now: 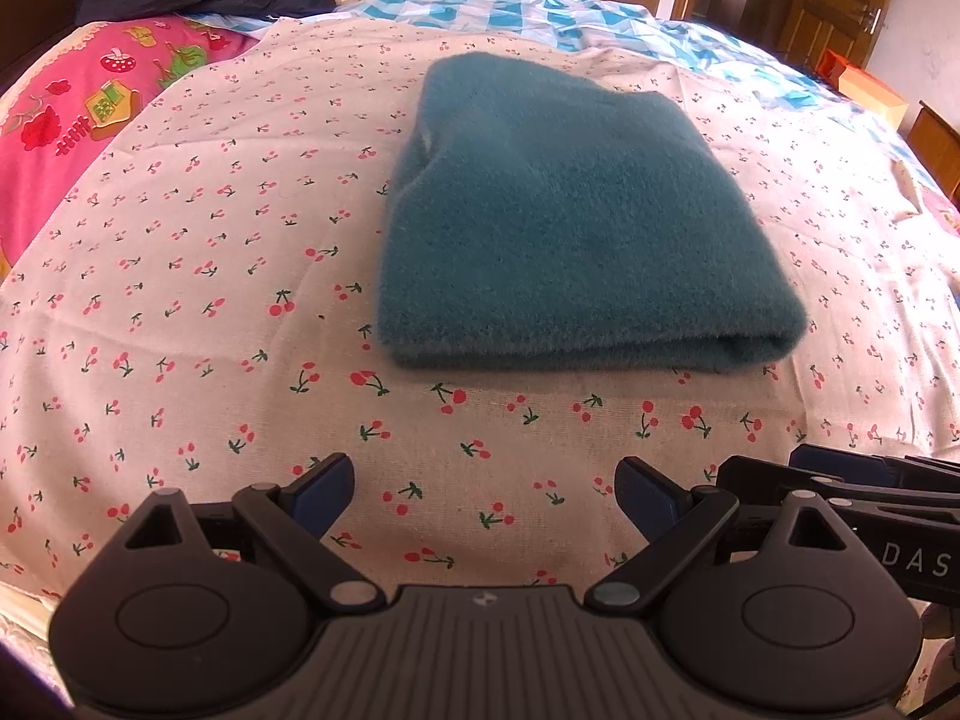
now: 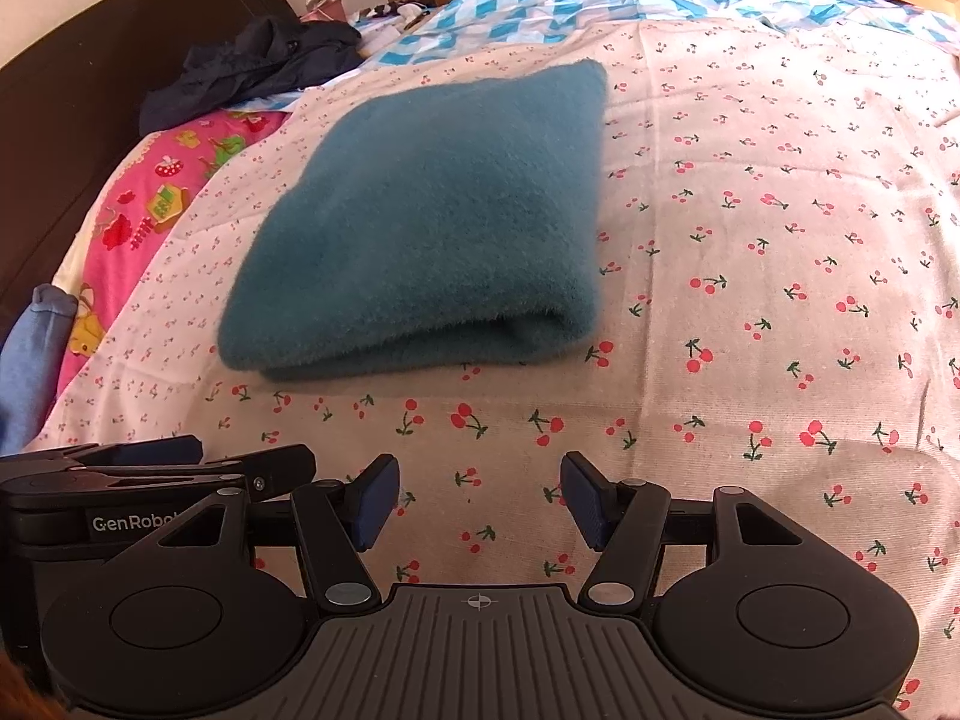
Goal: Fold small clothes
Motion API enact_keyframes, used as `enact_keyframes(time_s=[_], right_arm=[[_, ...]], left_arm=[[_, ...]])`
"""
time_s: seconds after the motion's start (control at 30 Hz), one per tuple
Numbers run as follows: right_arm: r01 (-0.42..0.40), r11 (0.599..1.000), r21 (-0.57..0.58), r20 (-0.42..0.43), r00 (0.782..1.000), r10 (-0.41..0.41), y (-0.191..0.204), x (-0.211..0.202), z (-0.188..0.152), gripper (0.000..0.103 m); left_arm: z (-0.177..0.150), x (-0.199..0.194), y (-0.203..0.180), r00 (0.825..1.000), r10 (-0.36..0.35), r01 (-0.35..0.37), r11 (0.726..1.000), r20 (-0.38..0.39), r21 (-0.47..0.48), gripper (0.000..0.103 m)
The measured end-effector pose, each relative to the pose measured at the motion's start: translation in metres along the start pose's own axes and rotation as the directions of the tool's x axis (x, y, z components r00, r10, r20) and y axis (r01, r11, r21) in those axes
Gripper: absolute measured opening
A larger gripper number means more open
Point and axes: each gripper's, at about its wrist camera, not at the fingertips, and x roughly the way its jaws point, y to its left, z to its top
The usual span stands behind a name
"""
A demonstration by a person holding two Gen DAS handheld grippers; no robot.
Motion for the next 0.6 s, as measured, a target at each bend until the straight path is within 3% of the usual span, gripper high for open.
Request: enact_keyframes(time_s=[0.6], right_arm=[[0.003,1.0,0.004,-0.002,1.0,-0.003,0.0004,0.0015,-0.0015,0.06]], left_arm=[[-0.0007,-0.0005,-0.0002,1.0,0.012,-0.012,1.0,0.005,0.0,0.098]])
